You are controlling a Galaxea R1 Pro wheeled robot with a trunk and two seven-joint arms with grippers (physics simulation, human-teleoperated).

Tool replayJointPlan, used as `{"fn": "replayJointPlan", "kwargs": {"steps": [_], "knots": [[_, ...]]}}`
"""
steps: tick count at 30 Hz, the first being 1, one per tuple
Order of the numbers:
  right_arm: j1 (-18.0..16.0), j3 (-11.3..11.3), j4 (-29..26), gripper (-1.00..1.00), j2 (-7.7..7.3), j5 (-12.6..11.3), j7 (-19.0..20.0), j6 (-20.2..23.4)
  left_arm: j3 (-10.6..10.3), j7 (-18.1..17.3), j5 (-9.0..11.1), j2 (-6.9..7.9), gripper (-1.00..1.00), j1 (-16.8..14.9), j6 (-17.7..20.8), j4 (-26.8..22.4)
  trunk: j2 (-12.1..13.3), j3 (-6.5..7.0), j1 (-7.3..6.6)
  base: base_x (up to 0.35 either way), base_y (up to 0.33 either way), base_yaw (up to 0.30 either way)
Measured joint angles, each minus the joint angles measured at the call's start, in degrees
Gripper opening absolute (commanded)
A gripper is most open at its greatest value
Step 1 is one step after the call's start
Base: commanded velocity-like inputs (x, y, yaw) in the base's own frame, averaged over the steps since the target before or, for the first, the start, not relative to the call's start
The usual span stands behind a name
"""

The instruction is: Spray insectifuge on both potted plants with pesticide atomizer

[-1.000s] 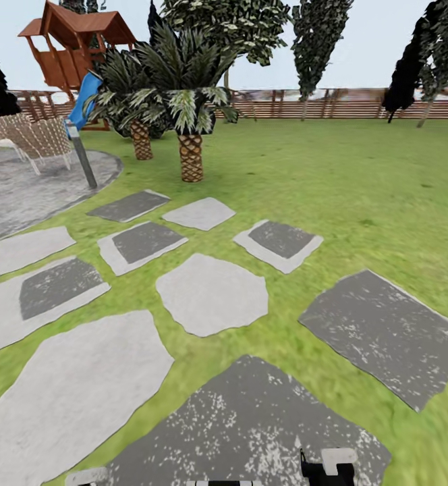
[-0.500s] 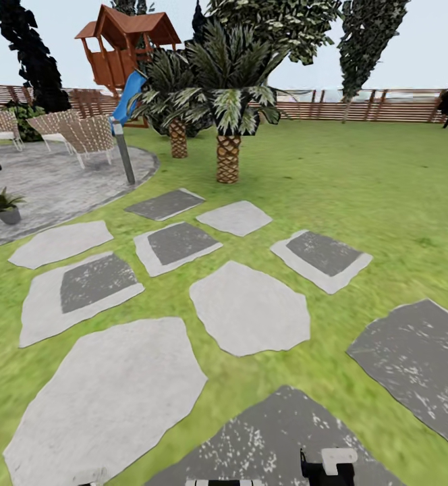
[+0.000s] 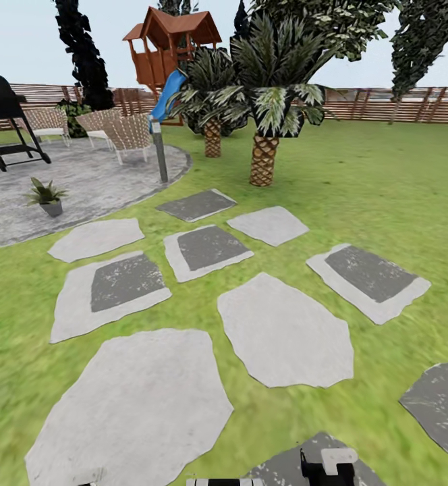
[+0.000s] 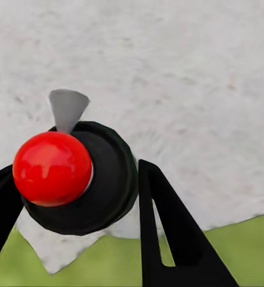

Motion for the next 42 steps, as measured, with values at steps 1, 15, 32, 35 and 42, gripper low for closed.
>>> {"fn": "replayJointPlan", "kwargs": {"steps": [1,15,32,35,42], "knots": [[0.0,0.0,0.0,1.0,0.0,0.0,0.0,0.0,0.0,0.0,0.01,0.0,-1.0,0.0,0.0,0.0,0.0,-0.03,0.0,0.333,0.0,0.282],[-0.02,0.0,0.0,1.0,0.0,0.0,0.0,0.0,0.0,0.0,0.01,0.0,-1.0,0.0,0.0,0.0,0.0,-0.39,0.0,0.334,0.0,0.282],[0.01,0.01,0.0,1.0,0.0,0.0,0.0,0.0,0.01,0.0,0.02,0.0,-1.0,0.0,0.0,0.0,0.0,-0.83,0.0,0.335,0.0,0.282],[0.0,0.0,0.01,1.0,0.0,0.0,0.0,0.0,0.0,0.0,0.01,0.0,-1.0,0.0,0.0,0.0,0.0,-0.91,0.0,0.336,0.0,0.282],[-0.01,0.0,0.01,1.0,0.0,0.0,0.0,0.0,0.0,0.0,0.01,0.0,-1.0,0.0,0.0,0.0,0.0,-1.09,0.0,0.336,0.0,0.282]]}}
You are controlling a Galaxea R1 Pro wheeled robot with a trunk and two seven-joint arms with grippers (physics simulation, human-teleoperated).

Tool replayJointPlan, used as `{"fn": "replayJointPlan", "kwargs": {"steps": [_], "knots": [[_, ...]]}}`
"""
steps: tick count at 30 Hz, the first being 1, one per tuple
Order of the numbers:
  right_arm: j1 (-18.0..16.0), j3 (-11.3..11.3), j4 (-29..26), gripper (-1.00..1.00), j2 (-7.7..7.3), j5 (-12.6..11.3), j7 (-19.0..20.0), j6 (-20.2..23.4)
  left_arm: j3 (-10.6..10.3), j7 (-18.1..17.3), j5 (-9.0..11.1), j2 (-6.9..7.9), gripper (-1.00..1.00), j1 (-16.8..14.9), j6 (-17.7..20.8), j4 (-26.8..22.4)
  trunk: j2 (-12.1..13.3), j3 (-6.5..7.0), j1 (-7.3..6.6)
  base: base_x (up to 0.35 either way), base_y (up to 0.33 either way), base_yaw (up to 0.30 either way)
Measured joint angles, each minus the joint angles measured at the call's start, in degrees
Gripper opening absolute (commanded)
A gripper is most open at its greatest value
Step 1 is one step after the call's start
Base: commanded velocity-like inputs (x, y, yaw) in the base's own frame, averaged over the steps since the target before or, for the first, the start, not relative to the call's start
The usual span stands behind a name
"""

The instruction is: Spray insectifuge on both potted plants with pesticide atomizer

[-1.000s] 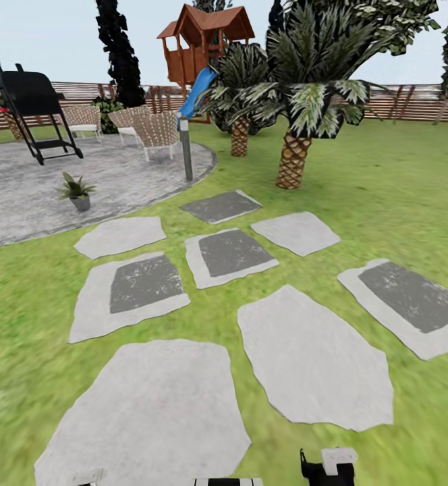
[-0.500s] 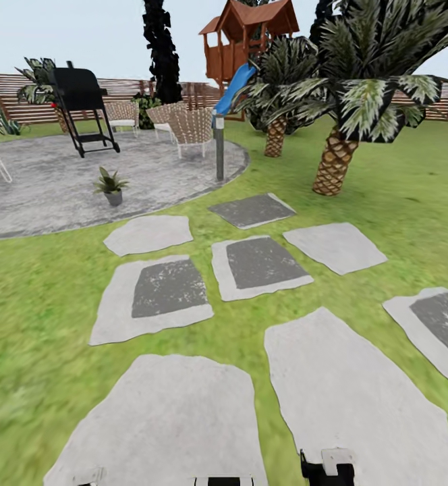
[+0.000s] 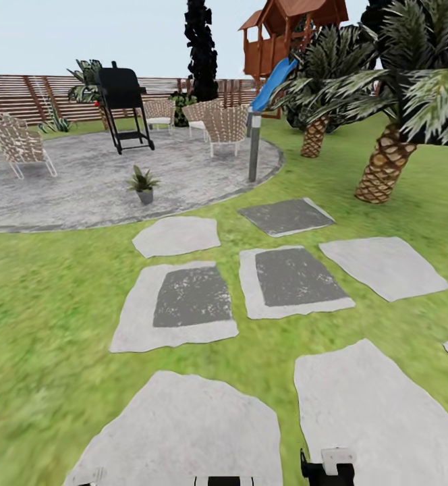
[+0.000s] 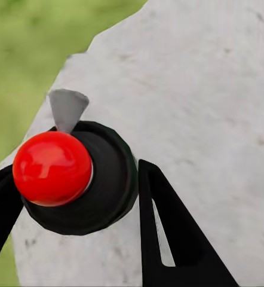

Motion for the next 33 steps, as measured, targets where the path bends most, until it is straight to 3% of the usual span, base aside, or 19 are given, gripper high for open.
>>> {"fn": "replayJointPlan", "kwargs": {"steps": [33], "knots": [[0.01,0.0,0.01,1.0,0.0,0.0,-0.01,-0.01,0.0,-0.01,0.0,0.0,-1.0,0.0,-0.09,0.08,0.0,-0.85,0.0,0.338,-0.023,0.282]]}}
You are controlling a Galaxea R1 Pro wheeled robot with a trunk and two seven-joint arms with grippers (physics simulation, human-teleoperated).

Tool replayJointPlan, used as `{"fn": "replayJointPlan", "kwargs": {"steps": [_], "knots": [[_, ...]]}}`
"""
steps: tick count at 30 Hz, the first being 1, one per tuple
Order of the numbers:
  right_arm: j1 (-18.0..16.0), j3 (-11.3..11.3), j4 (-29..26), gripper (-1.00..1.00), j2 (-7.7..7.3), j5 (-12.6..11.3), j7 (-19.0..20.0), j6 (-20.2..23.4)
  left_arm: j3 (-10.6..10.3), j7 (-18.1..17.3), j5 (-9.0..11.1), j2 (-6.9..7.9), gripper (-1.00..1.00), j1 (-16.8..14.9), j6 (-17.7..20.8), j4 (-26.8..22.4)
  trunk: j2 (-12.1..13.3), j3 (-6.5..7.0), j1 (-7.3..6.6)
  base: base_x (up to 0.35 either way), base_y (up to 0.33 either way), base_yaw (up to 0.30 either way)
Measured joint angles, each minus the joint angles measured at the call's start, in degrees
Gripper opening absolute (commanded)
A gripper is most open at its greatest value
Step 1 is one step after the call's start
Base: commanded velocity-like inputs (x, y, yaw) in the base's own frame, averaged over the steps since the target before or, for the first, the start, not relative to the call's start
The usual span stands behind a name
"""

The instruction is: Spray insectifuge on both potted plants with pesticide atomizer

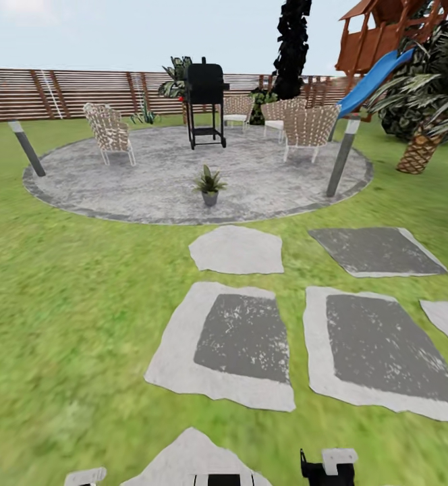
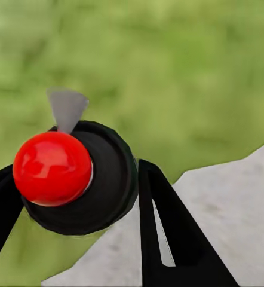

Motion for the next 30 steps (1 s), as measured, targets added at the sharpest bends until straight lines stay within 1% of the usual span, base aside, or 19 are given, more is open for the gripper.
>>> {"fn": "replayJointPlan", "kwargs": {"steps": [10,13,16,21,30], "knots": [[0.02,0.01,0.02,1.0,0.0,0.0,-0.01,-0.01,0.0,0.0,0.0,0.0,-1.0,0.0,0.0,0.02,0.0,-0.26,0.0,0.305,-0.162,0.282],[0.02,0.0,-0.01,1.0,0.0,0.0,-0.01,-0.04,-0.01,0.0,0.0,0.0,-1.0,-0.01,0.0,0.03,0.0,-0.33,0.0,0.294,-0.199,0.187],[0.07,-0.01,-0.01,1.0,-0.13,0.04,0.13,-0.13,0.0,0.0,0.0,-0.01,-1.0,-0.02,0.0,0.01,0.0,-0.36,0.0,0.293,-0.201,0.042],[0.22,0.06,0.05,1.0,-0.73,0.17,0.25,-0.24,0.0,0.0,0.0,-0.01,-1.0,-0.02,0.0,0.04,0.0,-0.36,0.0,0.293,-0.201,0.006],[0.51,0.09,0.02,1.0,-0.8,0.27,0.26,-0.21,0.0,0.0,0.0,-0.01,-1.0,-0.02,0.0,-0.01,0.0,-0.36,0.0,0.293,-0.2,0.0]]}}
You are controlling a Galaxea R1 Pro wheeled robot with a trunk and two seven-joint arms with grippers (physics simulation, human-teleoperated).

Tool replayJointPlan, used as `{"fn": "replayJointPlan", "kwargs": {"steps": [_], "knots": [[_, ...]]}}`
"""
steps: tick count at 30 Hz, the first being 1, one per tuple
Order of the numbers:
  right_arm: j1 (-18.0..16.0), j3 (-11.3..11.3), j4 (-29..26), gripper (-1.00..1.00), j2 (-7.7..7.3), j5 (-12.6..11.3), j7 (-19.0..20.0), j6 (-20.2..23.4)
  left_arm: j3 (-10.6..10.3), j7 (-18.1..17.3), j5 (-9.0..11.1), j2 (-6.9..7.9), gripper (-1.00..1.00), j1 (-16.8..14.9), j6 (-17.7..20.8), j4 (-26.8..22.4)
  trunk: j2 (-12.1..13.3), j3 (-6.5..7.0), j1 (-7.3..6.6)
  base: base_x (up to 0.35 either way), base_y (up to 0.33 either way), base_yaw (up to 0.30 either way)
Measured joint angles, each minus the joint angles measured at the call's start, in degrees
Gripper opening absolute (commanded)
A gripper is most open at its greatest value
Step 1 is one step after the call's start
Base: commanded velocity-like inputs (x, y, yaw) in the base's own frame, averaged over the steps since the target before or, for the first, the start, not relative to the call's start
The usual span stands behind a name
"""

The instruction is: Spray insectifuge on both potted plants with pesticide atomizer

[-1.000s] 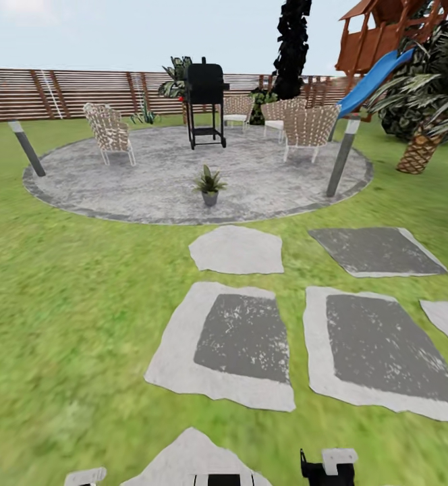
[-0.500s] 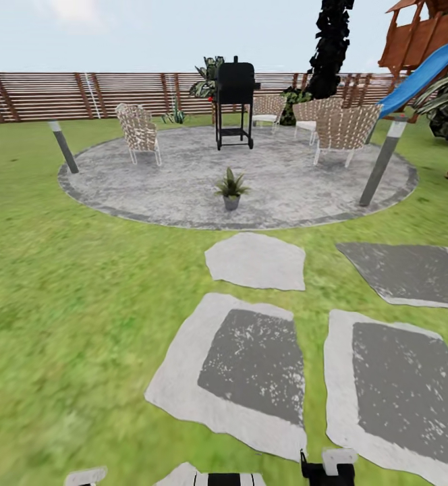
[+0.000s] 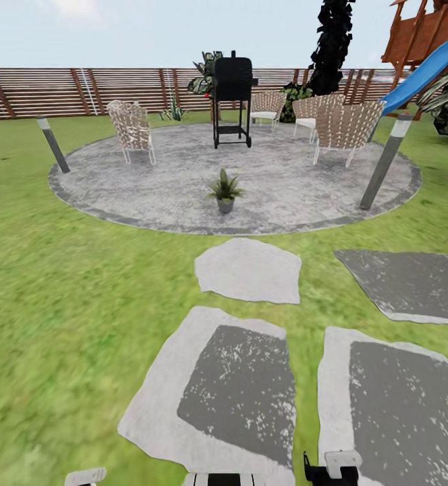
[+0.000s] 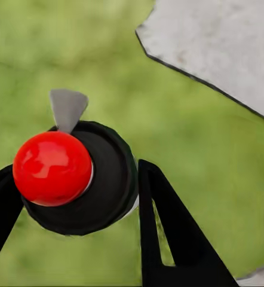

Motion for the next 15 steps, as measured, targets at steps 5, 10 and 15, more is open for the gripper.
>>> {"fn": "replayJointPlan", "kwargs": {"steps": [5,10,15], "knots": [[-0.02,0.0,-0.05,1.0,0.11,-0.06,-0.02,0.2,-0.05,0.0,0.0,0.0,-1.0,0.0,0.0,0.03,0.0,0.0,0.0,0.322,-0.118,0.0],[-0.03,0.0,-0.05,1.0,0.4,-0.24,-0.2,0.22,-0.01,0.0,0.0,0.0,-1.0,0.0,0.0,0.04,0.0,0.0,0.0,0.331,-0.112,0.0],[-0.03,0.0,-0.05,1.0,0.29,-0.26,-0.18,0.13,-0.01,0.0,0.0,0.0,-1.0,0.0,0.0,0.03,0.0,0.0,0.0,0.332,-0.127,0.0]]}}
